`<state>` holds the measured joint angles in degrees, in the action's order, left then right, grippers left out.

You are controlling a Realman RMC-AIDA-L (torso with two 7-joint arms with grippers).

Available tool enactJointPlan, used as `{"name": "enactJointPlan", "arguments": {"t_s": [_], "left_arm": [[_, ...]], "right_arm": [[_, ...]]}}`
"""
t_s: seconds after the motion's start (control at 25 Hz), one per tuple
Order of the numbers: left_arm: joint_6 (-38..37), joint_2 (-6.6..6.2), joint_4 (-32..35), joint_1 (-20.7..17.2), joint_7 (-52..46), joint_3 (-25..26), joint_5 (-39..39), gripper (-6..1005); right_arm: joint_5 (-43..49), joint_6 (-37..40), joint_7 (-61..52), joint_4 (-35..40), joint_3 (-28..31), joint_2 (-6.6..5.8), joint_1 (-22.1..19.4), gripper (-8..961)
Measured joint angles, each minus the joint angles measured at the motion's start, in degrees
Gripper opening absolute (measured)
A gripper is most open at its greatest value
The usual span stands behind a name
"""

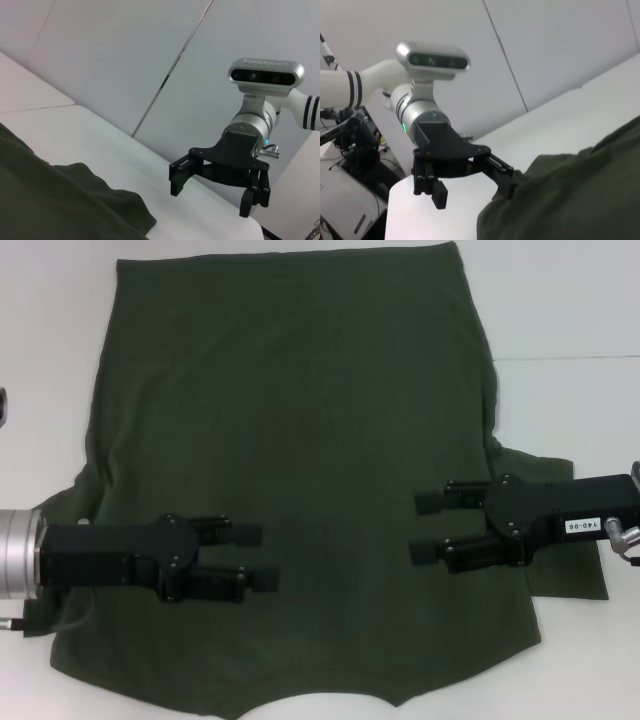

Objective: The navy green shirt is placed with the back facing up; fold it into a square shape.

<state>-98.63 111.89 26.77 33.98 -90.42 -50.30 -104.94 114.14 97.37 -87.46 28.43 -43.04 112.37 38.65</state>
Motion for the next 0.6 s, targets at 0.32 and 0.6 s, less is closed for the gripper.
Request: {"name": "enactJointPlan", "arguments": {"t_s": [0.32, 0.6], "left_arm": [[-0.3, -0.73, 0.1, -0.6, -5.8, 4.4, 0.0, 900], [-0.6, -5.41, 0.9, -1.7, -22.0, 12.4, -0.3, 900]], "right_arm": [[0.0, 0.5, 2.4, -0.3, 0.8, 0.27, -0.3, 898], [0.0, 0.2, 4.3, -0.3, 0.8, 0.25, -0.3, 898]]}}
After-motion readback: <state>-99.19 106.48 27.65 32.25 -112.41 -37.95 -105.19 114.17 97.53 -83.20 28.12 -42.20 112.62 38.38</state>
